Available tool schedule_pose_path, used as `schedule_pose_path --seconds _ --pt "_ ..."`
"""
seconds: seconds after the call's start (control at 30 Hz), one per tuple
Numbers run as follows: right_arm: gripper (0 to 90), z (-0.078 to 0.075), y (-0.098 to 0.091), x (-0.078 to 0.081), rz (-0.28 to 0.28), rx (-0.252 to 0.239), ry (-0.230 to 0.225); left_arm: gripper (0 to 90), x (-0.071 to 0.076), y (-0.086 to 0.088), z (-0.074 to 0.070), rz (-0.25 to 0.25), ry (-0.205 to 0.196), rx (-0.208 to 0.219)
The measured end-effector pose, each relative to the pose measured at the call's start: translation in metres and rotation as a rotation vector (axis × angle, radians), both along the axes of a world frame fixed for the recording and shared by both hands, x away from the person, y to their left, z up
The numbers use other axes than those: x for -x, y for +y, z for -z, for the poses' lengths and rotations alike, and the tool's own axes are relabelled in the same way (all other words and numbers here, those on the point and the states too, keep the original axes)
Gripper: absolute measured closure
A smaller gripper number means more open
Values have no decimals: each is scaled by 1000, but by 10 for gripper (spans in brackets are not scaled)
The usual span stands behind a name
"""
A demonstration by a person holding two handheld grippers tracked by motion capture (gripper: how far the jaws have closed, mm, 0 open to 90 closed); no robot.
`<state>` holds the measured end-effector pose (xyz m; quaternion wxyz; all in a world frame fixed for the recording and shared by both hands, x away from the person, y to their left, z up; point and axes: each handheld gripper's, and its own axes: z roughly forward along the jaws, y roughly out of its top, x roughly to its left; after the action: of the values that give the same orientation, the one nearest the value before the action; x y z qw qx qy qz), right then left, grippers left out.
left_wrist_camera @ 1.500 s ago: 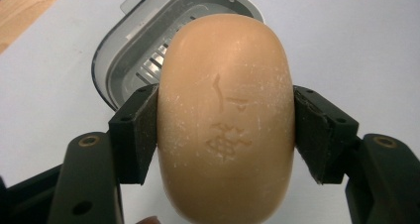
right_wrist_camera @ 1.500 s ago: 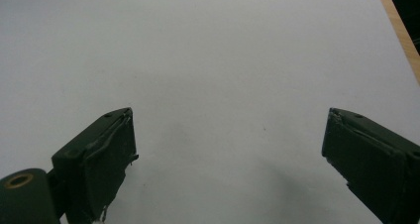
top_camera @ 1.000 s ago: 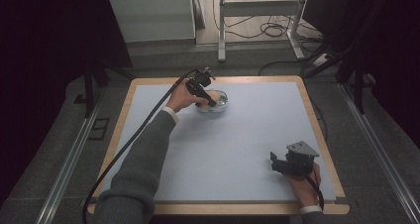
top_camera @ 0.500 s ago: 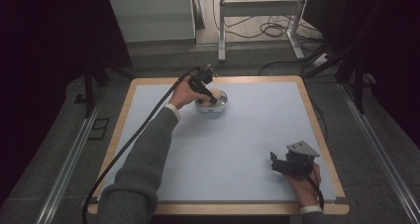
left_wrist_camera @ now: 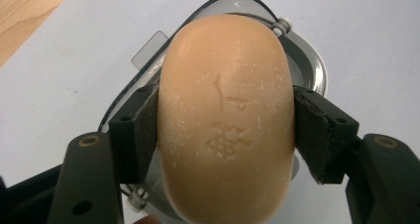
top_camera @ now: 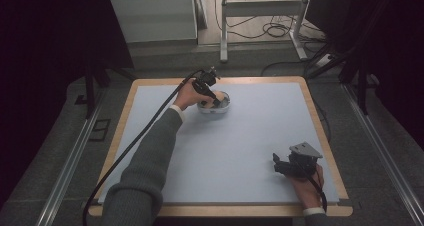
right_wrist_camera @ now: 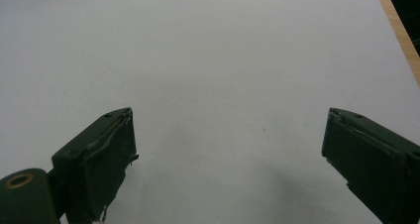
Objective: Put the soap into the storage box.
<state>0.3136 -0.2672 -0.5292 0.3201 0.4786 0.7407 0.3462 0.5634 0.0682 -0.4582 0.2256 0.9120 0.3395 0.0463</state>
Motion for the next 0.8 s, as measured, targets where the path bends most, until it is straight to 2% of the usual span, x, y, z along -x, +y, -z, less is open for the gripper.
schedule_pose_path --seconds 0.13,0.2,0.3,0.5,0.8 --pt "65 0 0 0 1 1 0 324 0 0 1 -2 1 2" --pt "65 0 0 0 1 0 -1 322 1 -1 1 14 2 -13" --pt "65 0 0 0 0 -1 -2 305 4 0 -4 9 -1 49" --pt "65 0 0 0 -1 2 -1 291 12 0 -13 26 -14 46" --pt "65 0 1 0 0 8 -2 268 36 15 -25 11 -48 101"
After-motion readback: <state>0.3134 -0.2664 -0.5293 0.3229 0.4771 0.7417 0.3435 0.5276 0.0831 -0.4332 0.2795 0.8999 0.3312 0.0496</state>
